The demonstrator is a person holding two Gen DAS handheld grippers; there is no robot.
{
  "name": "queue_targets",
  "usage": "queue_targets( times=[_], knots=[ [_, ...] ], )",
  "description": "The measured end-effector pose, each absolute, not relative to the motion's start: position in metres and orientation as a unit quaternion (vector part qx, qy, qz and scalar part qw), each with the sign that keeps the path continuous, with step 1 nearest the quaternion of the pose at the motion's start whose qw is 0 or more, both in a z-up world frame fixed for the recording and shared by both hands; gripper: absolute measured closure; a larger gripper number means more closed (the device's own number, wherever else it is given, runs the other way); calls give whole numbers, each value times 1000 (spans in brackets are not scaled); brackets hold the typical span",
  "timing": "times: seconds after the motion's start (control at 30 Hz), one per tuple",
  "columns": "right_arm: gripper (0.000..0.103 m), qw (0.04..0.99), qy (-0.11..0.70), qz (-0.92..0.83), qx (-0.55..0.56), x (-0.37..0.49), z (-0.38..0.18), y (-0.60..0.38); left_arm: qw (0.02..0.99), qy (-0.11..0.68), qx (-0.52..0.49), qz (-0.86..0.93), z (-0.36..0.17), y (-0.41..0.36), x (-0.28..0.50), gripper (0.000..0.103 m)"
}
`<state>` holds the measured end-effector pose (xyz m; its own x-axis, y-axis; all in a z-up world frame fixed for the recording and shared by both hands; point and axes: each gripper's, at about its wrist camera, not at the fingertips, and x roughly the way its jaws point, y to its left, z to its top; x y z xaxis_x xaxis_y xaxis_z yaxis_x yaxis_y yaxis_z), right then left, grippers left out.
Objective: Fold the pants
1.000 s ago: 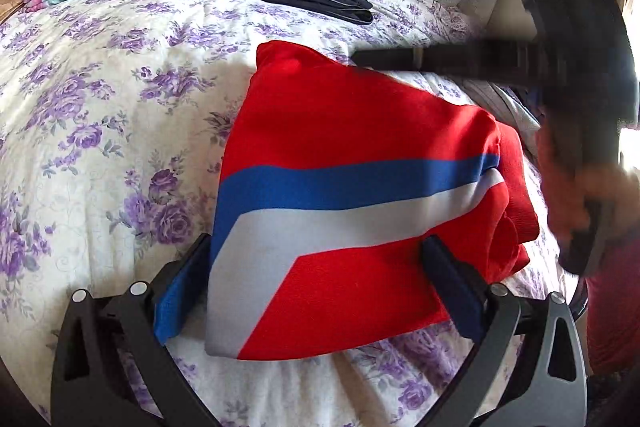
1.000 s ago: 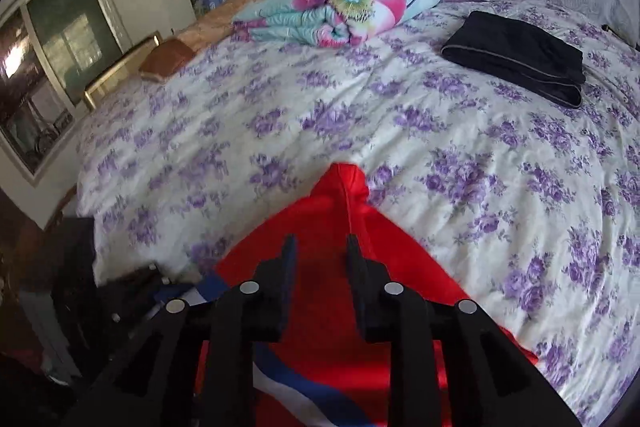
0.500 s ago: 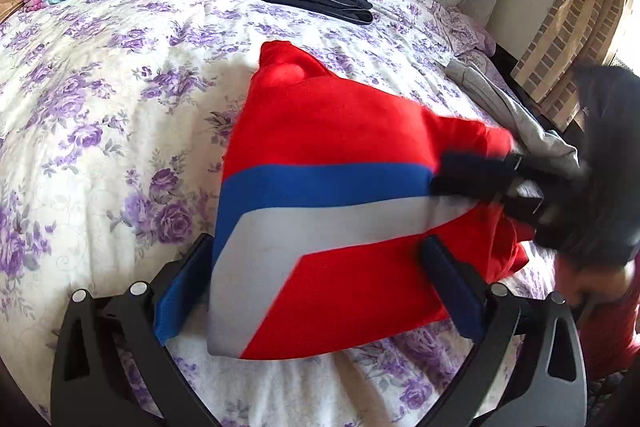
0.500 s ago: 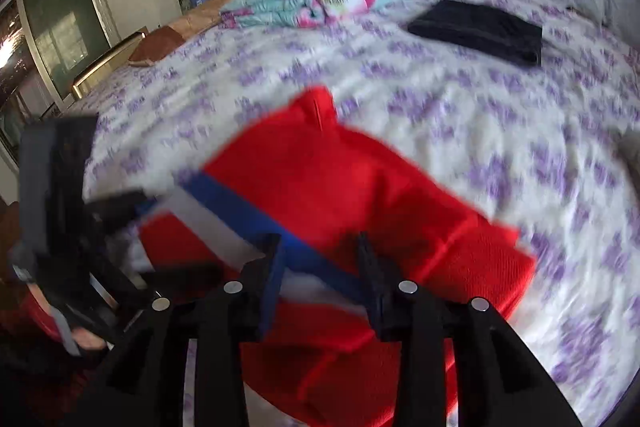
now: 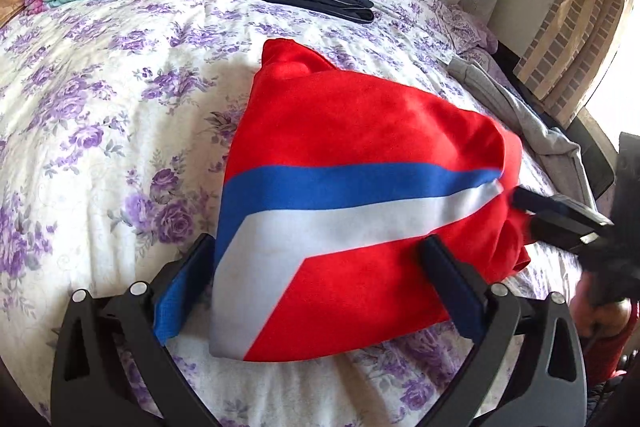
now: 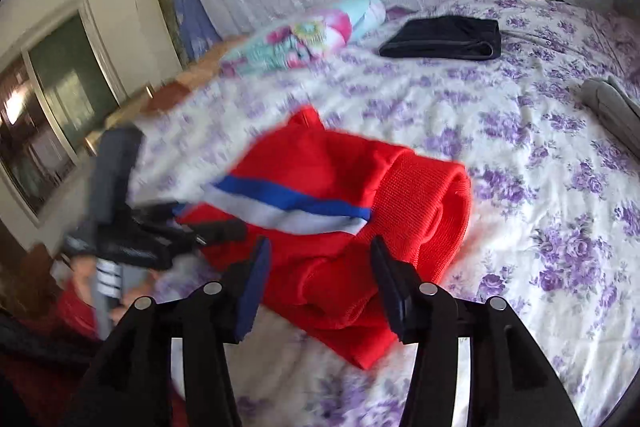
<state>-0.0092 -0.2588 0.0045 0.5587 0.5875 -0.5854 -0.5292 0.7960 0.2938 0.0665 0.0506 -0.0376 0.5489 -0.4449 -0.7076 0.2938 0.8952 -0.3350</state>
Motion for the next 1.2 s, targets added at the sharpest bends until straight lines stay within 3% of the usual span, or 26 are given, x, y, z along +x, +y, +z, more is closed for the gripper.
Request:
queue_targets(
  times=[0.07, 0.1, 0.27, 0.4, 0.5, 0.7, 0.8, 0.87, 0.93, 1.07, 1.2],
  knots=[
    [13, 890, 332, 307, 57, -15, 11, -273, 874, 426, -94, -215, -37, 53, 67, 4],
    [9, 896, 333, 287, 63, -15, 10, -283, 872, 428, -97, -217, -36, 54, 67, 4],
    [8, 853, 396, 276, 198, 5, -27, -329, 848, 454, -129, -242, -33, 67, 72, 4],
    [8, 797, 425, 319, 286, 31, -49, -334, 804, 481, -221, -270, -37, 86, 91, 5],
    [8, 772, 448, 332, 306, 59, -58, -325, 782, 493, -254, -286, -42, 89, 106, 5],
    [7, 770, 476, 332, 266, 94, -52, -296, 793, 484, -219, -299, -42, 73, 100, 5],
    [14, 790, 462, 330, 233, 90, -50, -287, 801, 473, -204, -304, -42, 71, 91, 5],
    [30, 813, 439, 322, 209, 81, -52, -286, 805, 467, -200, -307, -43, 72, 85, 6],
    [36, 824, 418, 322, 207, 76, -55, -291, 808, 463, -197, -308, -43, 73, 80, 8],
    [42, 844, 397, 310, 185, 71, -52, -286, 807, 466, -213, -295, -42, 75, 89, 10],
    [48, 866, 372, 305, 134, 62, -40, -272, 817, 469, -207, -264, -39, 71, 103, 37]
  ],
)
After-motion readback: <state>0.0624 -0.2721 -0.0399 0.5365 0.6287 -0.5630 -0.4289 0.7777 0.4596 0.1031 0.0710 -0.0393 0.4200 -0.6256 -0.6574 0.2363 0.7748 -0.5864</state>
